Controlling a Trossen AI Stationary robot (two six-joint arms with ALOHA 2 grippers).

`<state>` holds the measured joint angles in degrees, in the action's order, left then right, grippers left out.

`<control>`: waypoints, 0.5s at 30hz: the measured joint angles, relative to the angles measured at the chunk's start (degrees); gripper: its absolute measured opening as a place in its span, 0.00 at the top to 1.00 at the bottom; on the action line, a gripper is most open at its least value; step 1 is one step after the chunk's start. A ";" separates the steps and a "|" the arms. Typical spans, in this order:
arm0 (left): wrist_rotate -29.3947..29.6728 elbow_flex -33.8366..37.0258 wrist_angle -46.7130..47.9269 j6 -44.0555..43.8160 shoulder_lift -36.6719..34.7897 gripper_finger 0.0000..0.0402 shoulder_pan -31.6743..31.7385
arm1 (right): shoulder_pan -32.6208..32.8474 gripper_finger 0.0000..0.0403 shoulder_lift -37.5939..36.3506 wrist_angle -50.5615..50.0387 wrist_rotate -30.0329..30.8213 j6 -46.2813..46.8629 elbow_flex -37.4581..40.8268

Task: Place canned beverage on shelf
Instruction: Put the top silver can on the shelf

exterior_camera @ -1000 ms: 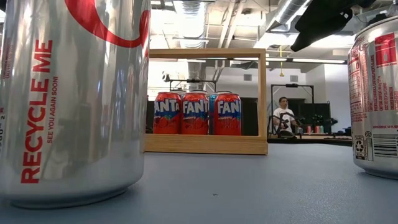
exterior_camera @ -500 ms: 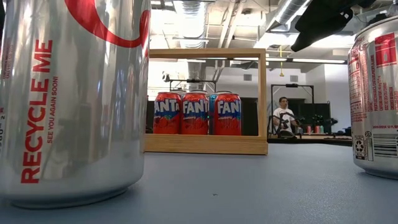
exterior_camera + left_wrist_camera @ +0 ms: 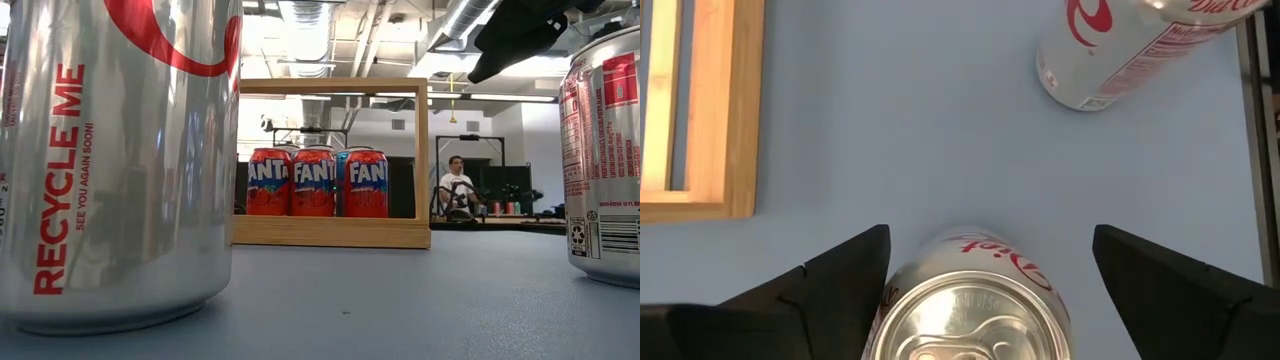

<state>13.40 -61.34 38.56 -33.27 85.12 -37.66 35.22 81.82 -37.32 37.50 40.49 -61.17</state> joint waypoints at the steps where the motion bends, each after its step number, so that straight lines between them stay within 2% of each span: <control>1: -0.18 0.00 -0.02 0.11 0.00 0.17 0.09 | 0.00 0.16 0.00 0.01 0.00 0.00 0.00; 9: -4.07 -0.04 1.31 -1.82 -0.04 0.17 1.75 | 0.01 0.16 0.00 0.00 -0.02 0.00 0.00; 15: -4.40 -0.50 4.22 -3.94 -0.04 0.17 1.89 | 0.00 0.16 0.00 0.00 -0.02 0.00 0.00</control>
<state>8.99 -61.84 42.78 -37.21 85.08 -35.77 35.23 81.82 -37.32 37.47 40.49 -61.17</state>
